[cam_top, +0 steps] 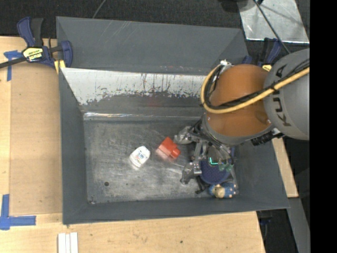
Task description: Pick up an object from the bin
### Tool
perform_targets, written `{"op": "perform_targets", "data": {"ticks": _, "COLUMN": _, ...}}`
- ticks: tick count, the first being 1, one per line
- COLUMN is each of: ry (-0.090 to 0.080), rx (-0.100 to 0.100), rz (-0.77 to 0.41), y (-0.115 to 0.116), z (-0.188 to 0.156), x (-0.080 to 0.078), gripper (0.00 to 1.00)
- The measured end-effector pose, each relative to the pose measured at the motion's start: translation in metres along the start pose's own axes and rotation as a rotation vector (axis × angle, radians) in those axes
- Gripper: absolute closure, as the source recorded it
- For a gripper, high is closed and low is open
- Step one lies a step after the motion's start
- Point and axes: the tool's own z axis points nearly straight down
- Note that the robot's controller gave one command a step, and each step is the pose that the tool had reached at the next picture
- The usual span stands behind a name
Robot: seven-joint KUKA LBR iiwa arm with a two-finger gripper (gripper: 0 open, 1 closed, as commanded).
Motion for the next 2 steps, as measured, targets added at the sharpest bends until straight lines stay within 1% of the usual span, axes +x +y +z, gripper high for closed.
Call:
{"op": "perform_targets", "data": {"ticks": 1, "ry": -0.014, "rx": -0.002, "rz": 0.252, "y": -0.001, "z": 0.065, "x": -0.018, "gripper": 0.0}}
{"op": "perform_targets", "data": {"ticks": 2, "ry": -0.006, "rx": -0.004, "rz": 0.268, "y": -0.032, "z": 0.098, "x": -0.064, "gripper": 0.0}}
